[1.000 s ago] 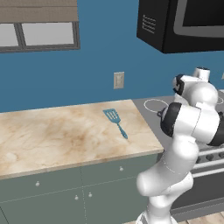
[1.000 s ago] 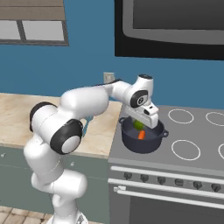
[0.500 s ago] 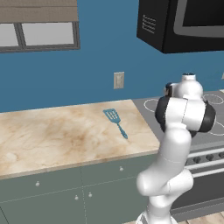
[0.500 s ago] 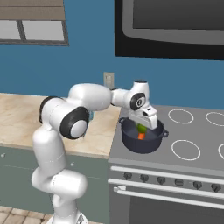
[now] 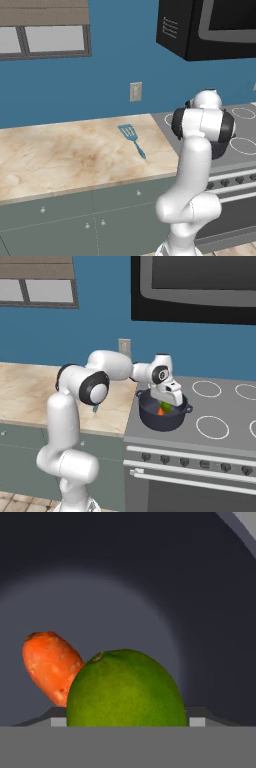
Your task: Put the carrot and lime in the pot. Retrieve the spatula and lightly stir the vegetables in the pot.
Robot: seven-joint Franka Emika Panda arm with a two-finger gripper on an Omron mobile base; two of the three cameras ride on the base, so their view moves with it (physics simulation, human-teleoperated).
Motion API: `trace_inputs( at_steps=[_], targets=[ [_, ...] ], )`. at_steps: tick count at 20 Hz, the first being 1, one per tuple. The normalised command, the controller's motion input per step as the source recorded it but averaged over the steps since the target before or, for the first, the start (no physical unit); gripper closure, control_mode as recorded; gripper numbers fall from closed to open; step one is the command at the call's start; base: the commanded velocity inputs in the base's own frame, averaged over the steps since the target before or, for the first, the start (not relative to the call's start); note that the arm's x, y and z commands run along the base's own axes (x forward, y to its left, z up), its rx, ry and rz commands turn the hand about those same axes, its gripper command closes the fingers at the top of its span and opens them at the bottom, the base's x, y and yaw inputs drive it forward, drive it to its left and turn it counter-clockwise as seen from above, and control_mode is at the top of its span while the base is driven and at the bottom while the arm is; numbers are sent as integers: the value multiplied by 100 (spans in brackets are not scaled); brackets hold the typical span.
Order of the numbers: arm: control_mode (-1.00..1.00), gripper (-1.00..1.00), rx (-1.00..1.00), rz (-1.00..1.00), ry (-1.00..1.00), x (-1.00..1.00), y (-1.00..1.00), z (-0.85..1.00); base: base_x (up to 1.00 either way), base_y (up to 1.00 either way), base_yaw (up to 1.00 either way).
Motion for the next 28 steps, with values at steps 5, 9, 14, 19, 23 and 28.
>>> trace_inputs(
  at_steps=[5, 9, 14, 19, 23, 28],
  targets=[
    [-100, 100, 0, -2, 9, 21, -14, -17, 0, 0, 0],
    [-100, -100, 0, -2, 6, 18, -8, -11, 0, 0, 0],
    [-100, -100, 0, -3, 8, 16, -9, -22, 0, 0, 0],
    [-100, -100, 0, -1, 1, 2, -6, -13, 0, 0, 0],
    [-100, -100, 2, 0, 0, -4, 0, 7, 0, 0, 0],
    [-100, -100, 6, 0, 0, -16, 4, 24, 0, 0, 0]
  ],
)
